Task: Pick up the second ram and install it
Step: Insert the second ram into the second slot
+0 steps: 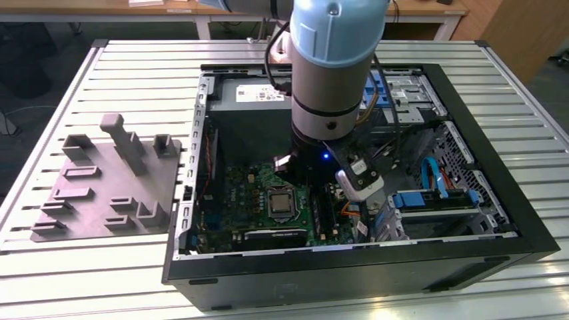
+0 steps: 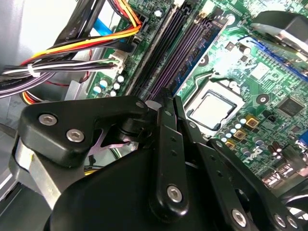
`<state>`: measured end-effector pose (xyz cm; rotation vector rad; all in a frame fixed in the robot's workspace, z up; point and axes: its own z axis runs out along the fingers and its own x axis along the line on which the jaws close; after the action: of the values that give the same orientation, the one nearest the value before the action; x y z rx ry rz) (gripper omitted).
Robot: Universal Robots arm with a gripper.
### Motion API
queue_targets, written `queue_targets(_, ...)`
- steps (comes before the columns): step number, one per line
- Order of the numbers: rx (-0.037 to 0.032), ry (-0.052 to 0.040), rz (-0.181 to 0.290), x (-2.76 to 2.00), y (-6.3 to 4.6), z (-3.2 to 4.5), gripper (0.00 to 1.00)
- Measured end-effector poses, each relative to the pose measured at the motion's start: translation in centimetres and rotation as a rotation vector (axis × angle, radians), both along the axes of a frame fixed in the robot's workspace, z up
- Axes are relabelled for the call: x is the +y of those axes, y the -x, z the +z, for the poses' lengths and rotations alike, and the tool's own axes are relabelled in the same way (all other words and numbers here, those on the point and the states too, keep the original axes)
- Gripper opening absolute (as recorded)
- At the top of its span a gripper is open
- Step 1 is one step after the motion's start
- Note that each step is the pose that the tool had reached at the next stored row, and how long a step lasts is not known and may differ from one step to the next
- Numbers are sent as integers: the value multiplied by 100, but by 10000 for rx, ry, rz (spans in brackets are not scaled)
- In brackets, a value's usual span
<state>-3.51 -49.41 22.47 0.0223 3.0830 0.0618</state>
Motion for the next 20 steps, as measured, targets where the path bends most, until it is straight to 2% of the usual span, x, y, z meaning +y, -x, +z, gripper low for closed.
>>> queue_targets(12, 0, 1, 0, 13, -5, -60, 14)
queue_targets(16, 2, 7, 0, 37, -8, -72, 14)
queue_targets(20, 2, 6, 0, 86, -12, -90, 14)
